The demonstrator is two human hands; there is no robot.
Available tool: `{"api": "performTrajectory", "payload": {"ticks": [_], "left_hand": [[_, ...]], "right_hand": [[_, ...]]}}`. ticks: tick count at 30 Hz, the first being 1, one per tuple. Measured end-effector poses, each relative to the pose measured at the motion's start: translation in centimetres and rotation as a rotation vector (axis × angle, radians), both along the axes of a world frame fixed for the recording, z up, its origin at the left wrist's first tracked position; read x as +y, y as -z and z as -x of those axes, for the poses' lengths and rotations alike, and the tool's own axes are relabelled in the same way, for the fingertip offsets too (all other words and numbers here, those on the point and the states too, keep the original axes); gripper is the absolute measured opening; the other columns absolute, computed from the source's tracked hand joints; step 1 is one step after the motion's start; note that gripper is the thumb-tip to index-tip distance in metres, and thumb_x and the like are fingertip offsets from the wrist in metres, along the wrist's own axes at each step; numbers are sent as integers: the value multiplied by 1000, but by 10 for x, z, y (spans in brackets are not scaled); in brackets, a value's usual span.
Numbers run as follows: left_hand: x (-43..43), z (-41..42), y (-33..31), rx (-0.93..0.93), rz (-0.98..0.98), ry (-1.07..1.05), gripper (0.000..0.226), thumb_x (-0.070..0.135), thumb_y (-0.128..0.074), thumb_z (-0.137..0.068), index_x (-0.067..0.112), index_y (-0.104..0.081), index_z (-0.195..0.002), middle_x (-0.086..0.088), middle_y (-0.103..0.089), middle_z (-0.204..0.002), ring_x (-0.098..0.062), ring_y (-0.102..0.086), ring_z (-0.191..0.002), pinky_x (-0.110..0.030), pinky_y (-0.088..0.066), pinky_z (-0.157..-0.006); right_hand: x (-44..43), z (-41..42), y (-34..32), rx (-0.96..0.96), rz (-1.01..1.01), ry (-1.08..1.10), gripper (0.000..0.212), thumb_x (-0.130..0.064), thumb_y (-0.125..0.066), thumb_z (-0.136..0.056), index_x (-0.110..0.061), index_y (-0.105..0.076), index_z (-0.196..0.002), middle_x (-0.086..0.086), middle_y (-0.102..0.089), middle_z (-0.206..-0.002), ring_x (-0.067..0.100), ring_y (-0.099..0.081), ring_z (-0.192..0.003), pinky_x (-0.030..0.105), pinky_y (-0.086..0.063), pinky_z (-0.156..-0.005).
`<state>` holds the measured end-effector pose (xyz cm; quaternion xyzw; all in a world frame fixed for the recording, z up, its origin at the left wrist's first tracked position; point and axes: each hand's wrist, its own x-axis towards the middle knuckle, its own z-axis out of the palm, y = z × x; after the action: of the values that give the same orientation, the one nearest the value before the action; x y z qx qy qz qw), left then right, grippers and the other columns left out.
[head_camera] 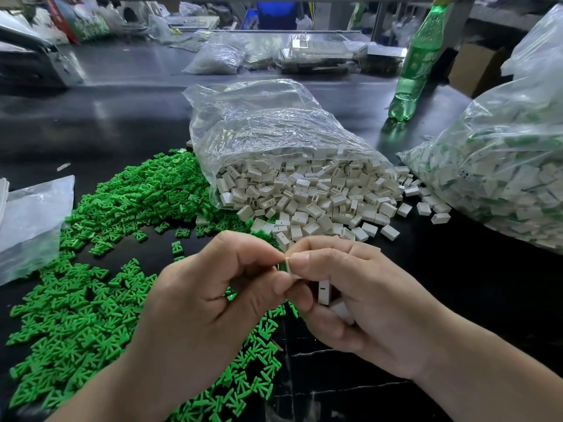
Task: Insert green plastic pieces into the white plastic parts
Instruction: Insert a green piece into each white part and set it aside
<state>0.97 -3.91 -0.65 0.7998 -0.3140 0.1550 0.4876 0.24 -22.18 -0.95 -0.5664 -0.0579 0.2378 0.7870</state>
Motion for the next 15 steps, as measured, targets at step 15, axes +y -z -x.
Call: {"api": "performTrajectory", "payload": {"ticks": [15], "left_hand": [[-2, -29, 33, -123, -780, -109, 33, 35, -57, -95, 24, -67, -125, 7, -66, -121, -21, -57, -102, -44, -52, -83]], "right_hand": [[-26, -21, 11, -231, 531, 282, 15, -25, -64, -97, -29, -72, -86, -6, -52, -57, 11, -41, -44, 22, -31, -36]]}}
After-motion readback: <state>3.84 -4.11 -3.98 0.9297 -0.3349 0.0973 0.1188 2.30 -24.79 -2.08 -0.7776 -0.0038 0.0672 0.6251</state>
